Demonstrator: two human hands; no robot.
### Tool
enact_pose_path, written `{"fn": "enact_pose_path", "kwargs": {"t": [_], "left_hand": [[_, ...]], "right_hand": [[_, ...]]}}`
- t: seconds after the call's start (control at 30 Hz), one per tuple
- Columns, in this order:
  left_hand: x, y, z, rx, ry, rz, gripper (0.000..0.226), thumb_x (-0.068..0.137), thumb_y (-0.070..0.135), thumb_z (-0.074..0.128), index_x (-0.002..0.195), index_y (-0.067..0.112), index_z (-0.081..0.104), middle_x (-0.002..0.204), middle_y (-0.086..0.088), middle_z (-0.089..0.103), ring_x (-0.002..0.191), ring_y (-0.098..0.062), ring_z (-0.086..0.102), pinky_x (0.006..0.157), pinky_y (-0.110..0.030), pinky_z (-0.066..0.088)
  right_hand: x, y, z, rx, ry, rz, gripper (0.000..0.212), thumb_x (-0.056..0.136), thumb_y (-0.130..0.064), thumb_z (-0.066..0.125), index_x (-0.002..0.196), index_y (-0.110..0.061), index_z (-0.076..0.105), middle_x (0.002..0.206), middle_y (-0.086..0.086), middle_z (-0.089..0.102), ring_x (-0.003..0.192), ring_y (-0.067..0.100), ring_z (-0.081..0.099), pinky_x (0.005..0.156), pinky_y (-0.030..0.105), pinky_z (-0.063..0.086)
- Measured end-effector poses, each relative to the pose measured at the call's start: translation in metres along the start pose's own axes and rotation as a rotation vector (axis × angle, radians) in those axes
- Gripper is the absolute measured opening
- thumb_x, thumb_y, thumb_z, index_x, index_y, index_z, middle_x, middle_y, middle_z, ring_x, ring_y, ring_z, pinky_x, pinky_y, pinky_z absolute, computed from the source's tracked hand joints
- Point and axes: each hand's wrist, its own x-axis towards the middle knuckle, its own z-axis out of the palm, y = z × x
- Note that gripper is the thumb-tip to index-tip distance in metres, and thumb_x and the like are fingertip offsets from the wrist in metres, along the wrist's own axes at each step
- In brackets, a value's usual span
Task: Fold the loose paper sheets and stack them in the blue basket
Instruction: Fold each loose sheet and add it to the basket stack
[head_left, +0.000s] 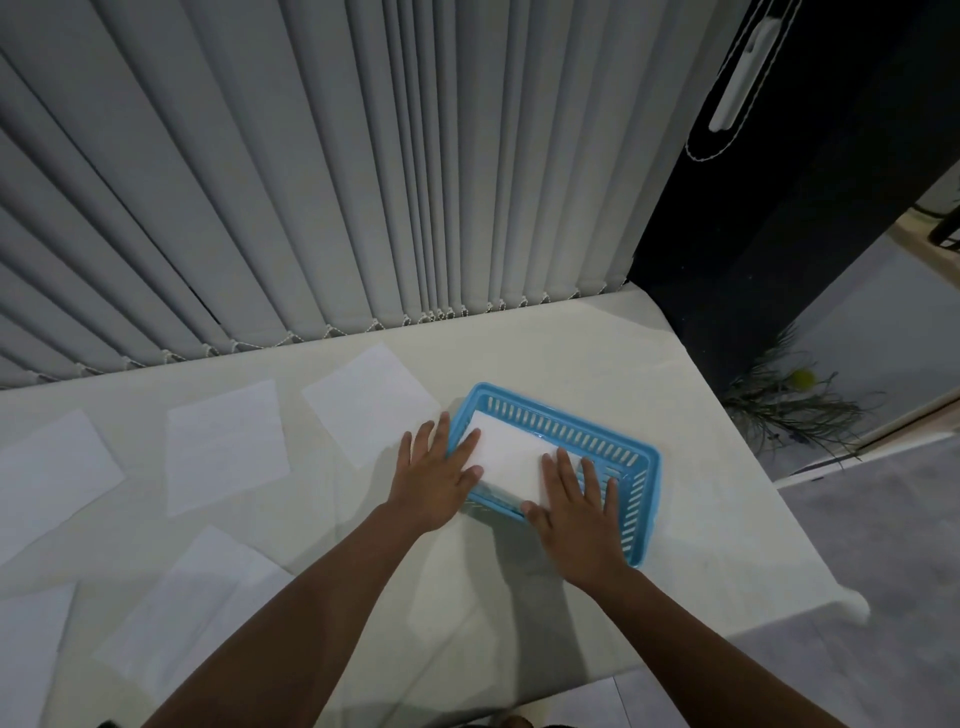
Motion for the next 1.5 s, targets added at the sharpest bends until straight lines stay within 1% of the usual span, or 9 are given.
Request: {"fn": "enact_pose_path", "kwargs": {"t": [0.17,0.3,0.37,0.5,0.63,1.0,1.23,1.4,1.5], "left_hand": [[0.001,0.000,0.006,-0.043,0.038,-0.052,0.061,0.096,0.057,0.019,0.151,0.037,0.000,0.163,-0.004,-0.007,0.149,-0.032,0.002,0.120,-0.051,-0.002],[-0.012,-0.006,-0.001,-0.211,0.219,-0.163,0.075,0.083,0.064,0.005,0.150,0.033,0.018,0.162,-0.003,0.012,0.146,-0.030,0.017,0.120,-0.044,0.012],[-0.017,-0.014,-0.004,-0.256,0.262,-0.234,0.068,0.090,0.060,0.016,0.149,0.028,0.027,0.161,-0.004,0.018,0.145,-0.031,0.021,0.118,-0.044,0.017],[-0.021,-0.048,-0.006,-0.256,0.226,-0.436,0.053,0.098,0.044,0.035,0.147,0.025,0.028,0.161,-0.005,0.017,0.147,-0.030,0.018,0.119,-0.045,0.017],[-0.018,-0.088,-0.016,-0.239,0.226,-0.512,0.053,0.096,0.040,0.041,0.145,0.022,0.033,0.158,-0.007,0.025,0.143,-0.032,0.025,0.116,-0.043,0.023],[0.048,-0.160,-0.052,-0.286,0.120,-0.482,0.058,0.095,0.037,0.046,0.146,0.017,0.028,0.157,-0.011,0.024,0.141,-0.033,0.025,0.115,-0.041,0.025],[0.085,-0.179,-0.047,-0.349,0.135,-0.476,0.054,0.094,0.032,0.048,0.142,0.014,0.034,0.146,-0.009,0.042,0.132,-0.031,0.039,0.106,-0.040,0.036],[0.092,-0.185,-0.040,-0.384,0.212,-0.534,0.048,0.092,0.023,0.050,0.138,0.017,0.039,0.137,-0.008,0.047,0.123,-0.029,0.047,0.096,-0.040,0.043],[0.092,-0.191,-0.040,-0.340,0.229,-0.527,0.036,0.089,0.020,0.050,0.125,0.019,0.055,0.123,-0.006,0.060,0.117,-0.027,0.051,0.091,-0.037,0.044]], "right_hand": [[-0.001,0.007,-0.004,-0.003,-0.030,-0.001,0.094,0.074,-0.071,-0.015,0.153,-0.025,0.006,0.163,0.000,0.002,0.149,0.033,-0.001,0.117,0.055,-0.006],[0.005,0.010,-0.019,0.092,0.100,-0.039,0.101,0.074,-0.079,-0.014,0.150,-0.026,0.026,0.162,0.000,0.016,0.147,0.032,0.013,0.116,0.050,-0.007],[0.010,0.005,-0.025,0.125,0.136,-0.046,0.094,0.079,-0.077,-0.006,0.149,-0.026,0.030,0.161,-0.001,0.019,0.147,0.031,0.015,0.116,0.047,-0.008],[0.051,-0.025,-0.040,0.137,0.147,-0.118,0.074,0.086,-0.062,0.019,0.143,-0.021,0.042,0.157,0.002,0.031,0.142,0.032,0.026,0.117,0.053,0.008],[0.102,-0.068,-0.046,0.042,0.018,-0.242,0.056,0.095,-0.045,0.037,0.147,-0.023,0.033,0.160,-0.001,0.022,0.144,0.027,0.019,0.119,0.050,0.006],[0.222,-0.184,-0.044,-0.122,-0.120,-0.392,0.054,0.095,-0.036,0.040,0.145,-0.018,0.033,0.159,0.004,0.023,0.143,0.030,0.022,0.118,0.048,0.012],[0.276,-0.216,-0.024,-0.178,-0.225,-0.455,0.053,0.094,-0.018,0.042,0.145,-0.014,0.030,0.157,0.005,0.023,0.138,0.032,0.028,0.113,0.045,0.024],[0.291,-0.222,-0.019,-0.179,-0.190,-0.455,0.048,0.089,-0.013,0.047,0.137,-0.015,0.042,0.134,0.011,0.048,0.123,0.031,0.043,0.097,0.042,0.037],[0.294,-0.220,-0.021,-0.142,-0.158,-0.484,0.032,0.086,-0.014,0.049,0.116,-0.018,0.057,0.121,0.007,0.056,0.117,0.028,0.046,0.092,0.039,0.037]]}}
